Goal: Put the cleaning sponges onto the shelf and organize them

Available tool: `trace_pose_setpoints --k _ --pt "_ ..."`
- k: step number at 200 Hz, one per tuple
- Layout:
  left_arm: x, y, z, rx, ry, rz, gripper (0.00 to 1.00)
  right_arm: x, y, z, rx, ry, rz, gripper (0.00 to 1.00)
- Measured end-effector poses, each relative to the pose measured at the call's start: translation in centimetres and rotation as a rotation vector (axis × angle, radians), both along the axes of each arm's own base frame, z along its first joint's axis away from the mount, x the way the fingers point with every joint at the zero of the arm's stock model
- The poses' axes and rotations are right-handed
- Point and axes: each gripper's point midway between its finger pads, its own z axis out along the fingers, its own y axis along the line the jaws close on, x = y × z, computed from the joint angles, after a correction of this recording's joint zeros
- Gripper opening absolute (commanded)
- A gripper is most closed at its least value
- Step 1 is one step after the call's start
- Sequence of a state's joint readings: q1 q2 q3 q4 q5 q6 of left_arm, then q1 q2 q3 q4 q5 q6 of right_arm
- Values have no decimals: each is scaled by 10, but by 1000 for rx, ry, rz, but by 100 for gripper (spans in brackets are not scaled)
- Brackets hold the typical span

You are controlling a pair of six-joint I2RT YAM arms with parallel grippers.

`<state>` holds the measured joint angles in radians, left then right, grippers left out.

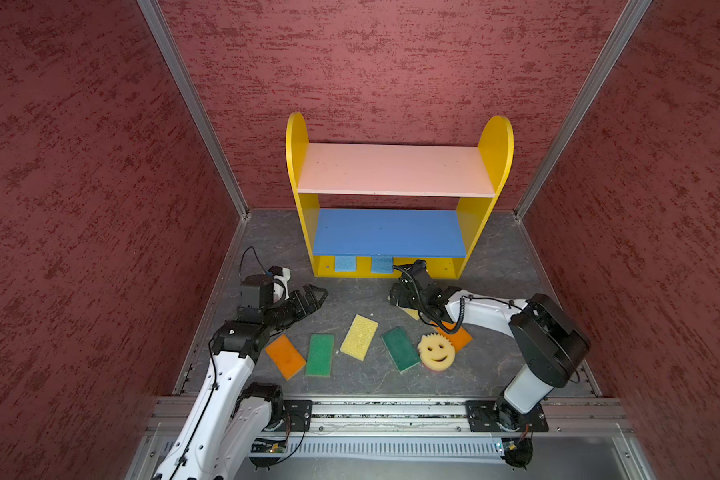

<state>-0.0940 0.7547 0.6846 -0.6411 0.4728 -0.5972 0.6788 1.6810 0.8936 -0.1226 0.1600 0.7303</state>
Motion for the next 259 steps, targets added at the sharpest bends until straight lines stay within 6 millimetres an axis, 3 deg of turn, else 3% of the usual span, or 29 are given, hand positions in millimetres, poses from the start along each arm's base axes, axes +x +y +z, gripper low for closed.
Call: trace_pose_setpoints --k 44,105,150,166,175,191,221,243,259 --pt "4 1 -2 -1 5 5 100 -7 -23 -10 -39 10 -51 90" --pt "4 2 -8 -12 19 18 100 -3 -40 -16 -36 8 -110 90" --pt "4 4 -11 -14 25 26 100 0 -69 -16 -69 3 -188 97" --pt "4 3 -14 -21 33 20 100 -5 -79 -13 -87 9 -204 95" --pt "5 1 -16 -27 39 15 99 -7 -83 -10 -97 9 -206 89" --pt "6 -1 -21 -38 53 7 87 -9 -84 3 -93 -10 -197 79" --pt "6 -6 -28 -67 70 -14 74 -8 -81 39 -36 -88 -185 64" --pt "4 -9 -33 -85 75 -21 72 -6 -75 56 -13 -119 -175 64" --pt "2 -11 -39 -94 92 -27 73 -5 -74 57 -17 -118 -171 70"
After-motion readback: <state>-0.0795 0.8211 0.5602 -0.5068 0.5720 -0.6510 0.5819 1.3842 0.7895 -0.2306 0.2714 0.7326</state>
